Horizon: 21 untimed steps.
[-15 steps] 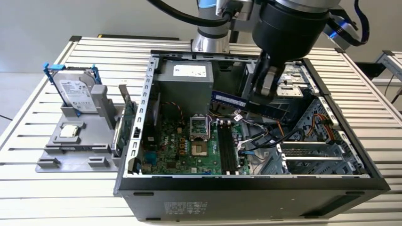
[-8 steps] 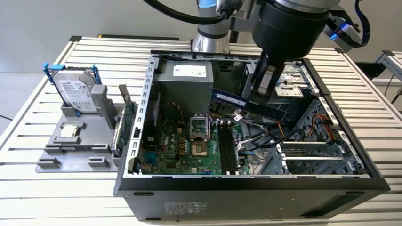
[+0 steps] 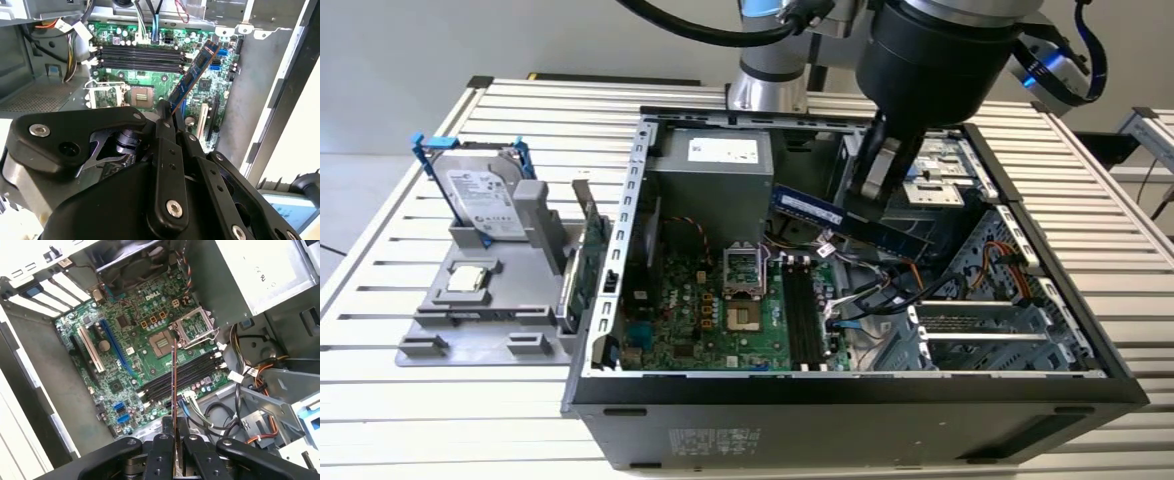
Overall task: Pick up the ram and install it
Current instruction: 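Insert the ram into the slot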
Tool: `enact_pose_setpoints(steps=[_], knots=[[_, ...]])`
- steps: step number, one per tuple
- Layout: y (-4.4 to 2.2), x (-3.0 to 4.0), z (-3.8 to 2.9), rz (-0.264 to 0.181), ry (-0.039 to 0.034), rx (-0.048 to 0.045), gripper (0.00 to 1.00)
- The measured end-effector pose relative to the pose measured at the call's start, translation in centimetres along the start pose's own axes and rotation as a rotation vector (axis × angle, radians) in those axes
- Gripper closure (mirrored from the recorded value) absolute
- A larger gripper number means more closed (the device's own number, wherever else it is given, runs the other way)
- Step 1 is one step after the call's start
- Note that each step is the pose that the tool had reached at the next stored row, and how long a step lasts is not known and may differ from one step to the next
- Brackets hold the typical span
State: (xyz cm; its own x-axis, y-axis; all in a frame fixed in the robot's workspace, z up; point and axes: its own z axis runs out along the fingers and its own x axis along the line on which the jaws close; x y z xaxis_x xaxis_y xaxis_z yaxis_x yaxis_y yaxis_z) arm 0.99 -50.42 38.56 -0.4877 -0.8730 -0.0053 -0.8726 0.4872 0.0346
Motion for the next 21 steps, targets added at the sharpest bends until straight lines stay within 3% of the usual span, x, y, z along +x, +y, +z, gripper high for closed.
enact_pose_setpoints(steps=[21], knots=[[0.00,0.00,0.00,0.190,-0.0065,0.0010,1.00]])
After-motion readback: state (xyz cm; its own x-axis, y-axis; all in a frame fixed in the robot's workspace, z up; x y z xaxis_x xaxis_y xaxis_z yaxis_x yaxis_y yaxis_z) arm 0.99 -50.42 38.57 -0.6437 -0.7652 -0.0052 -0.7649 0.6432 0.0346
